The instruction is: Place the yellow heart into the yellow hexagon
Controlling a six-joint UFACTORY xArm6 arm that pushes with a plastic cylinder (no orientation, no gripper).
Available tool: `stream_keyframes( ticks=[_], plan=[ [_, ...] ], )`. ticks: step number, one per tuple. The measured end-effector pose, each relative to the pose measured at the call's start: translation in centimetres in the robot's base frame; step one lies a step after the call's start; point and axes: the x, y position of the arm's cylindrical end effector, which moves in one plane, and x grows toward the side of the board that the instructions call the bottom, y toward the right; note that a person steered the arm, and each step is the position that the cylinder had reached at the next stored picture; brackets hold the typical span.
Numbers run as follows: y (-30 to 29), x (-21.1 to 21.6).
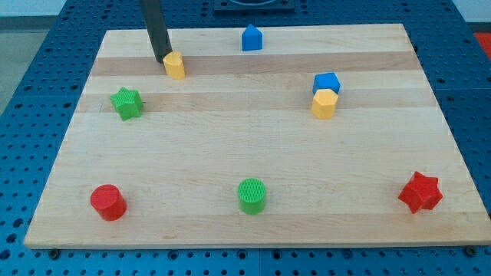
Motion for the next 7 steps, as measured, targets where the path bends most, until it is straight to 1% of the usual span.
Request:
stream_keyframes(
  ticks=[1,3,6,7],
  plan=[
    [0.8,1.9],
    [6.1,6.1],
    [15.1,14.6],
    [15.7,17.9]
  ],
)
